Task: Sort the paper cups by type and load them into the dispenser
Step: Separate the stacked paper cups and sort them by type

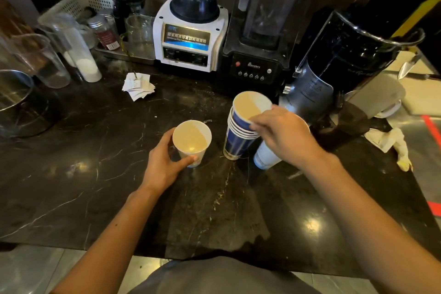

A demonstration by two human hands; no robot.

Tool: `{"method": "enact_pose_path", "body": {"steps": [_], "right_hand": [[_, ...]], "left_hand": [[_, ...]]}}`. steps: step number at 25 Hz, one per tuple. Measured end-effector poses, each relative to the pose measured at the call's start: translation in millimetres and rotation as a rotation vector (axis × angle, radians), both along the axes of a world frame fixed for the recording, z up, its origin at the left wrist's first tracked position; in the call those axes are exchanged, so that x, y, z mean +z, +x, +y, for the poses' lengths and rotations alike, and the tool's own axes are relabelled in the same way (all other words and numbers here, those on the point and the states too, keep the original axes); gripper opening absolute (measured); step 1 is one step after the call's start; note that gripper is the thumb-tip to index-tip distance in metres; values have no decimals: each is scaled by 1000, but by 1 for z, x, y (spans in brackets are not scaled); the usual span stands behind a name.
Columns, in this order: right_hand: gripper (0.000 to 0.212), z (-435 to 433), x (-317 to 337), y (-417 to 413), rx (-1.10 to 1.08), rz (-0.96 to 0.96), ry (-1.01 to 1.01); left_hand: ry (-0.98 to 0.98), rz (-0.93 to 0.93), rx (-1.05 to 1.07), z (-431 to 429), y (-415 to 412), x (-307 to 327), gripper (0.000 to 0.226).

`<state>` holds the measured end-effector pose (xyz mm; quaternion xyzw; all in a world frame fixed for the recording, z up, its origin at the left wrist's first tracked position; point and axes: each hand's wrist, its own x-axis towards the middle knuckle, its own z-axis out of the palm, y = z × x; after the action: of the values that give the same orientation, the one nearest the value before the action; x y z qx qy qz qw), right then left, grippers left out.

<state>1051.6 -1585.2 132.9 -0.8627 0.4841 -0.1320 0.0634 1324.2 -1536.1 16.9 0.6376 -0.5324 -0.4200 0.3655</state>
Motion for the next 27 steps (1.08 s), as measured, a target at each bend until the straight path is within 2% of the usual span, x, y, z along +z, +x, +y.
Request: {"method": "enact_pose_path", "body": {"steps": [3, 7, 9, 12, 14, 15, 18, 20, 24, 27], "right_hand": [[24, 3, -13, 8, 22, 45, 147], [40, 15, -2, 12, -24, -56, 74], [53, 26, 8, 18, 8, -148, 60], [69, 37, 21, 32, 114, -204, 171], [67, 38, 31, 36, 124, -331, 241], [60, 38, 36, 36, 124, -413, 228], [28, 36, 49, 27, 69, -549, 90], [22, 35, 61, 8, 24, -593, -6], [32, 39, 89, -36, -122, -671, -158], [56, 41, 81, -62, -249, -632, -146]], "left_hand": [[2, 11, 1, -1, 1, 1, 84], [-9, 19, 24, 3, 1, 12, 85], [-75, 28, 38, 5, -1, 34, 86], [-252, 38, -34, 4, -8, 83, 82], [-362, 80, -132, 0, -18, 115, 80], [-400, 104, -172, -1, -24, 127, 80], [-469, 141, -256, -11, -40, 146, 79], [-474, 173, -318, -17, -49, 147, 82], [-367, 130, -292, -29, -59, 125, 104], [-248, 34, -287, -37, -66, 96, 117]]}}
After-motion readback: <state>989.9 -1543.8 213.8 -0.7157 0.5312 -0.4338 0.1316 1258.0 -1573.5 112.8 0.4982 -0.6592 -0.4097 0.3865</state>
